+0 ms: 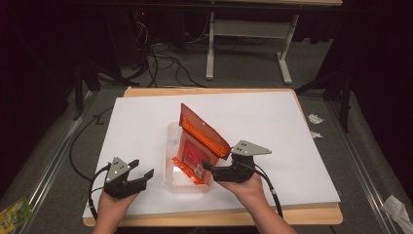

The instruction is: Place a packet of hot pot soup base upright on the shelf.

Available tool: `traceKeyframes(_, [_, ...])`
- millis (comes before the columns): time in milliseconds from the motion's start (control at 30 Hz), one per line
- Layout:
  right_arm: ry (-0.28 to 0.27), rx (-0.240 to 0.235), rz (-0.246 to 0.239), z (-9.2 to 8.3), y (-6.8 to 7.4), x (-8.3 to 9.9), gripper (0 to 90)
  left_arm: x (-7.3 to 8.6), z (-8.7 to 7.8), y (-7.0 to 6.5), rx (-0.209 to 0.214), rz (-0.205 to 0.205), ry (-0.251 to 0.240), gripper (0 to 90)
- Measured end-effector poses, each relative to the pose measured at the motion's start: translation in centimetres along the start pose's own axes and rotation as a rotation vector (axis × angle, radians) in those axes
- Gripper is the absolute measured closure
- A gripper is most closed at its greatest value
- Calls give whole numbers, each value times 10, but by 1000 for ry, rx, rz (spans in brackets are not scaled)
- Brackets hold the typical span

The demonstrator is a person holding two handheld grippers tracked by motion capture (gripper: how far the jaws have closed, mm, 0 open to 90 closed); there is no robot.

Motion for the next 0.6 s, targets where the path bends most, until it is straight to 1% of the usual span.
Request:
traceKeyframes(33, [4, 5, -3, -1, 0, 0, 158, 0, 0, 0, -1, 0, -1, 335])
traceKeyframes(67, [6, 8, -16, -2, -1, -1, 157, 0, -1, 1, 0, -2, -3, 335])
traceKeyframes(267, [2, 10, -27, -8, -1, -4, 157, 0, -1, 1, -5, -14, -10, 332])
traceKeyframes(367, [-7, 1, -38, -10, -1, -6, 153, 0, -1, 1, -1, -15, -9, 333])
traceKeyframes(433, [-4, 0, -40, -12, -1, -6, 147, 0, -1, 1, 2, -15, -8, 333])
traceKeyframes(600, [-10, -10, -44, -17, -2, -8, 118, 1, -1, 1, 7, -19, -8, 333])
Point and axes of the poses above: each handheld gripper's, and its own axes: z roughly forward along the jaws, x roughly out of its underside, y roughly to its left, the point moved 4 cm from there along z, roughly forward along the jaws, and after that the axes turned 11 degrees about -z, right-handed, at the moved point
